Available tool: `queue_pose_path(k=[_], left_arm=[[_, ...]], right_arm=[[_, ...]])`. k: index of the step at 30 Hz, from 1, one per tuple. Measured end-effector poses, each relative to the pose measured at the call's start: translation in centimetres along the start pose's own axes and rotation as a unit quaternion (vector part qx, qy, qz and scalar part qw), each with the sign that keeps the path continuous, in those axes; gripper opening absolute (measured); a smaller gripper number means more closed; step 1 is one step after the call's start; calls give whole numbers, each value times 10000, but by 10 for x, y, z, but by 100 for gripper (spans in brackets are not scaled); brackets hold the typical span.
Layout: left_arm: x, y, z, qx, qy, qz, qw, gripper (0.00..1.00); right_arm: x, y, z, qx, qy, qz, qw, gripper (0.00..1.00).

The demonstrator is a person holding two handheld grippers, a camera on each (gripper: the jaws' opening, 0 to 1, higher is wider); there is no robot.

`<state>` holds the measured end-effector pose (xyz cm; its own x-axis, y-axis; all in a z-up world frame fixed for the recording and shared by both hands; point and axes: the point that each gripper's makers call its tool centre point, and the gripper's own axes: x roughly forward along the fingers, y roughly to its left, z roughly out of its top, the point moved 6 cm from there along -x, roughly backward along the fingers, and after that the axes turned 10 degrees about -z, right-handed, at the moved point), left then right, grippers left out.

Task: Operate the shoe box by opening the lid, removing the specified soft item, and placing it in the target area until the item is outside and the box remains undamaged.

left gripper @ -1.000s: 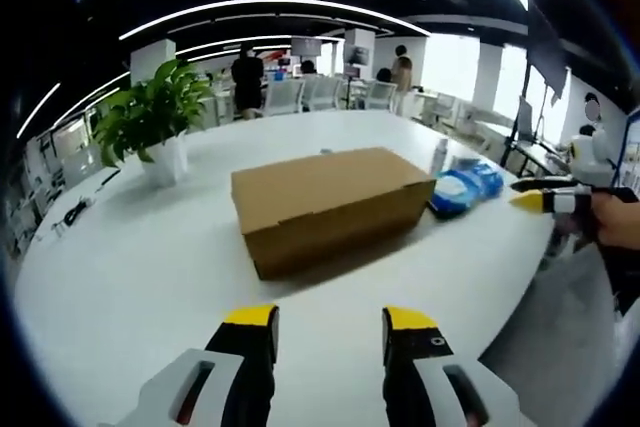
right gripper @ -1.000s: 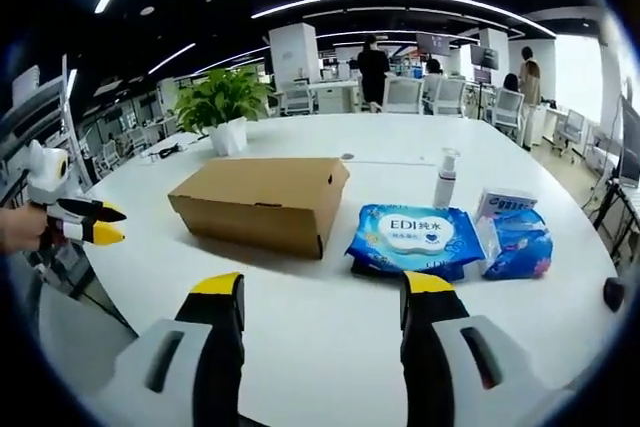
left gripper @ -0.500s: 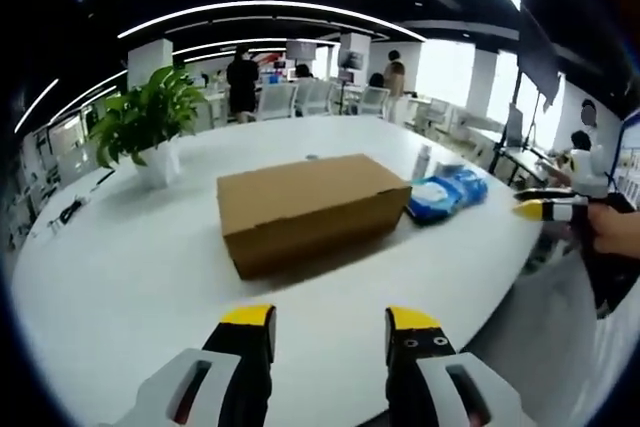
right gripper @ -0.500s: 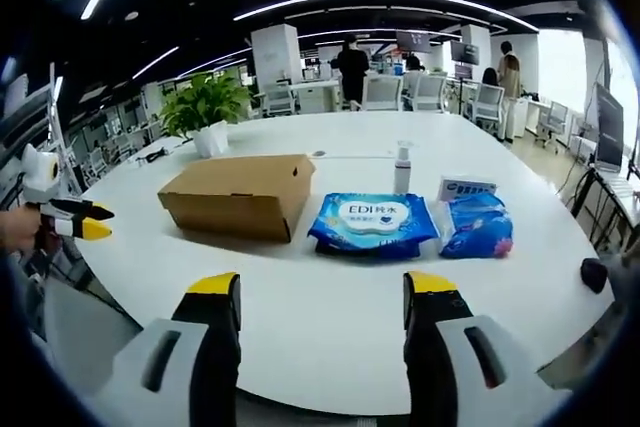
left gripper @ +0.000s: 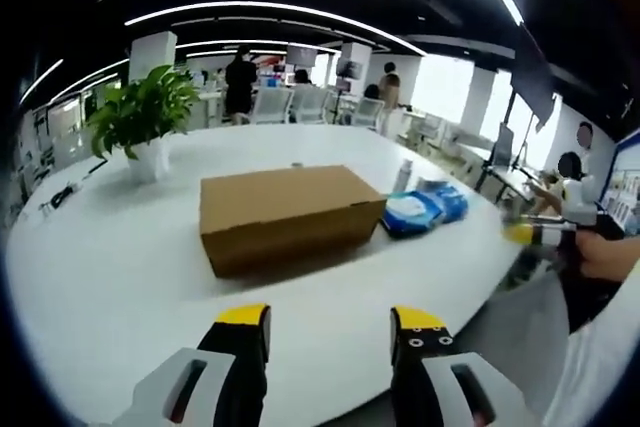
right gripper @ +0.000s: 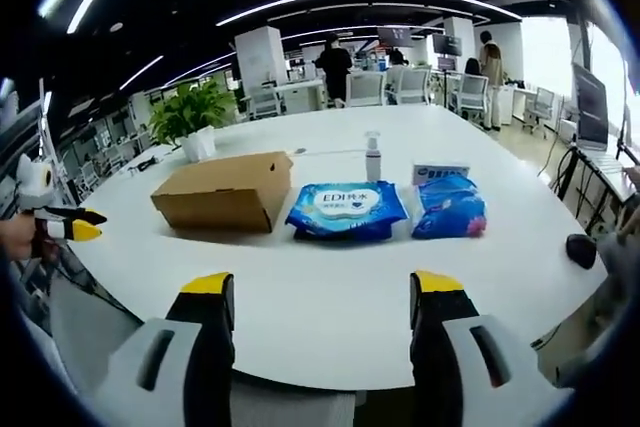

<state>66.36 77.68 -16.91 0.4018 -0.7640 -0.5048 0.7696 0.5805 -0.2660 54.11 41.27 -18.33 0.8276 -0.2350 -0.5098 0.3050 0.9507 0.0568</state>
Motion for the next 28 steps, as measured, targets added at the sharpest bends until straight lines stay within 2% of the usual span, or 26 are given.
queue_pose_path(k=[8,19,28], left_arm=[[-4,-4,-3,18,109,-109,9999,48],[-10,-3,-7,-166,70,-202,9996,49],[-9,-5,-4,-140,56,-282,9995,49]], right_arm=[[-7,-8,-6,86,48,-158,9998,69],[-8,-2,-10,115,82,-184,9997,70],[-9,2,-12,152,101,-203,9996,70]])
